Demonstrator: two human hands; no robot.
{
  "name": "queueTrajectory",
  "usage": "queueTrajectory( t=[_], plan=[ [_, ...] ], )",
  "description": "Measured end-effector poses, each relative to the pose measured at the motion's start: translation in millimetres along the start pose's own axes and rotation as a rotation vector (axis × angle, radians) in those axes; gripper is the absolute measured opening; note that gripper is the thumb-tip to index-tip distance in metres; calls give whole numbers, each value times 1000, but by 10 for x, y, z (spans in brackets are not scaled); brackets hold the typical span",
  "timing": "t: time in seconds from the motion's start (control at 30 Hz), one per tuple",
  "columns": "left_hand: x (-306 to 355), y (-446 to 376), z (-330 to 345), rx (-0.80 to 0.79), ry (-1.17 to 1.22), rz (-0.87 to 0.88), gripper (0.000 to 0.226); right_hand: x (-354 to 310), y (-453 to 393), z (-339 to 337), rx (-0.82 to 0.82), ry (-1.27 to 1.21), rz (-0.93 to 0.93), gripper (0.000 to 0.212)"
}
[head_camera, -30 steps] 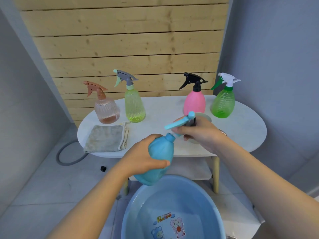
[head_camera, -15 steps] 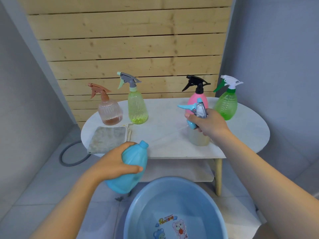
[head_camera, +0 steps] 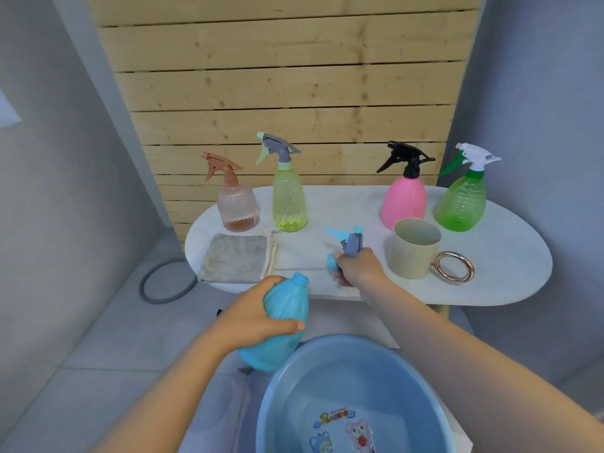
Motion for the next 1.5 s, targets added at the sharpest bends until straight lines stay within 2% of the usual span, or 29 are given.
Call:
queueTrajectory(
  t=[0.23,0.33,0.43,0.53,0.67,0.77,0.83,0.93,1.0,1.07,1.23,1.5],
  plan=[
    [-88,-138,47,57,21,-22,68,124,-180,35,69,297,-16,50],
    [-95,-192,58,49,15,-12,64,116,-179,22,151,500,-60,51],
    [-100,-235,84,62,0,13,60,120,-183,22,200,536,-102,53],
    [-94,-258,116,68,4,19,62,104,-169,-10,172,555,-142,49],
    [-44,-274,145,95,19,35,62,18,2,-119,133,646,-269,29],
    [76,-275,222,105,66,54,66,-67,224,-392,162,602,-397,29],
    [126,-276,273,105,95,62,69,-88,340,-590,211,590,-509,31],
    [241,-306,407,93,110,76,72,-41,419,-945,372,650,-625,32],
    [355,-339,508,92,111,88,77,17,424,-1171,455,748,-563,34],
    [446,-369,580,102,114,86,85,80,386,-1315,466,827,-443,38],
    [594,-424,721,105,105,86,82,216,281,-1487,362,865,-179,43],
    [631,-468,822,55,104,95,79,217,182,-1582,341,764,-121,24]
  ],
)
Point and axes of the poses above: each hand's wrist, its own y-axis away from the middle knuckle, its own z-axis out of the palm, x = y × z, the point moved 1 cm from there along -y, towards the middle knuckle, and after that the axes turned 2 degrees about y, right-handed, at the moved point
